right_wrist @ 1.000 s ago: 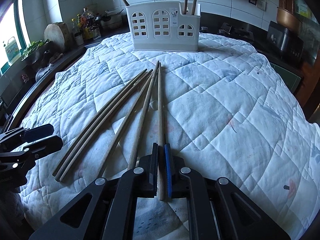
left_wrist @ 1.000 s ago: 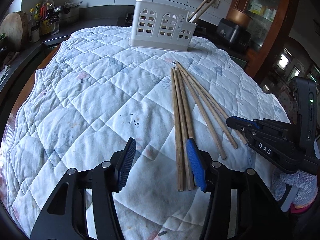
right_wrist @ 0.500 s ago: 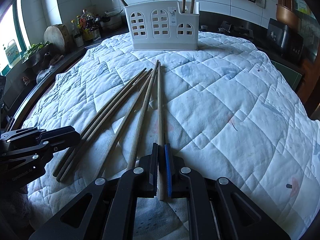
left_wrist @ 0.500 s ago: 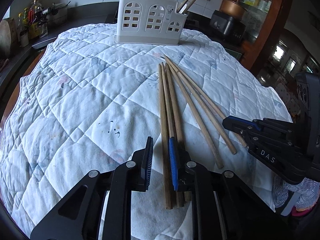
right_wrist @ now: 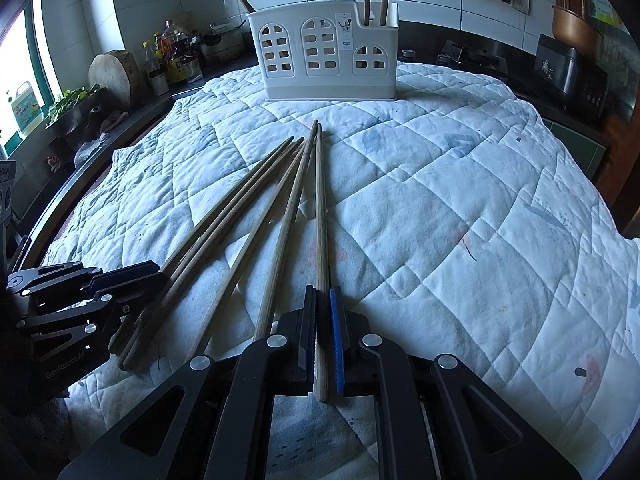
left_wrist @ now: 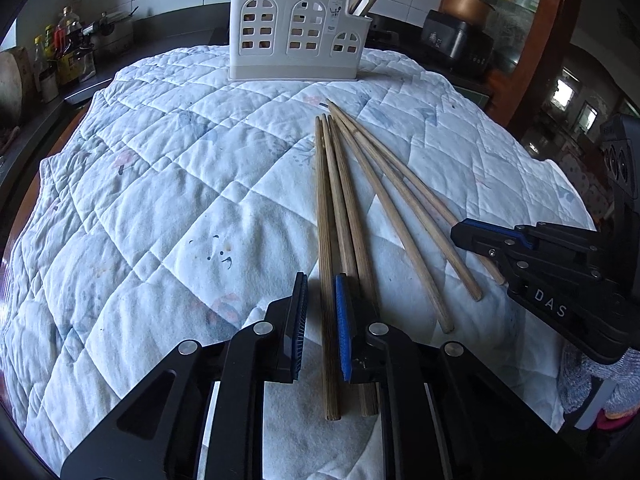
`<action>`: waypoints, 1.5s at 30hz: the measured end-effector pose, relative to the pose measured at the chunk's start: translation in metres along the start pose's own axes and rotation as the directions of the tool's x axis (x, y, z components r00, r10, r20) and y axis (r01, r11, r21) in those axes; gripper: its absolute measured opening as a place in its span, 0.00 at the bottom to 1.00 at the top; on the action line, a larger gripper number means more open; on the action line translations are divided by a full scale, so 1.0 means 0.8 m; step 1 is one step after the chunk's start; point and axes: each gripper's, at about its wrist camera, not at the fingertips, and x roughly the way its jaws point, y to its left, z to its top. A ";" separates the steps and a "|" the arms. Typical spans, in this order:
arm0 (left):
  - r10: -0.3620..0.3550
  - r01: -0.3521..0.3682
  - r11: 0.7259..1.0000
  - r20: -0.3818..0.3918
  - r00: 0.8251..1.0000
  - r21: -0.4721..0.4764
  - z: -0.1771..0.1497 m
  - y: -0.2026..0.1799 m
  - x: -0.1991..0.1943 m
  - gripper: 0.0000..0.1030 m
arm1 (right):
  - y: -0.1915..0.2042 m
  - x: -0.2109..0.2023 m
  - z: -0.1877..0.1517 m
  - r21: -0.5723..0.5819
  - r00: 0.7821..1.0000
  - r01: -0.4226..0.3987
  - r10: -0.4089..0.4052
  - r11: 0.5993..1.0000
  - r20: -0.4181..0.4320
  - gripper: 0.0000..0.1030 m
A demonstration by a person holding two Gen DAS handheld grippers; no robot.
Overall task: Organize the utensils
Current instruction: 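Close the right gripper on a chopstick while the left gripper grasps another chopstick, then lift both held wooden chopsticks and carry them toward the white holder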
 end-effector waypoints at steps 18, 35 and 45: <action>-0.052 0.057 0.997 0.095 0.994 -0.047 0.011 0.008 -0.044 0.06 | 0.002 -0.040 0.006 0.004 0.996 0.004 -0.004 1.000 0.089 0.06; -0.053 0.054 0.998 0.061 0.997 -0.015 0.003 0.016 -0.059 0.06 | 0.004 -0.107 0.041 -0.010 0.974 -0.009 0.011 1.000 0.226 0.06; -0.053 0.054 0.999 0.012 0.999 -0.007 -0.010 0.017 -0.042 0.10 | 0.005 -0.107 0.042 -0.012 0.974 -0.009 0.012 1.000 0.226 0.06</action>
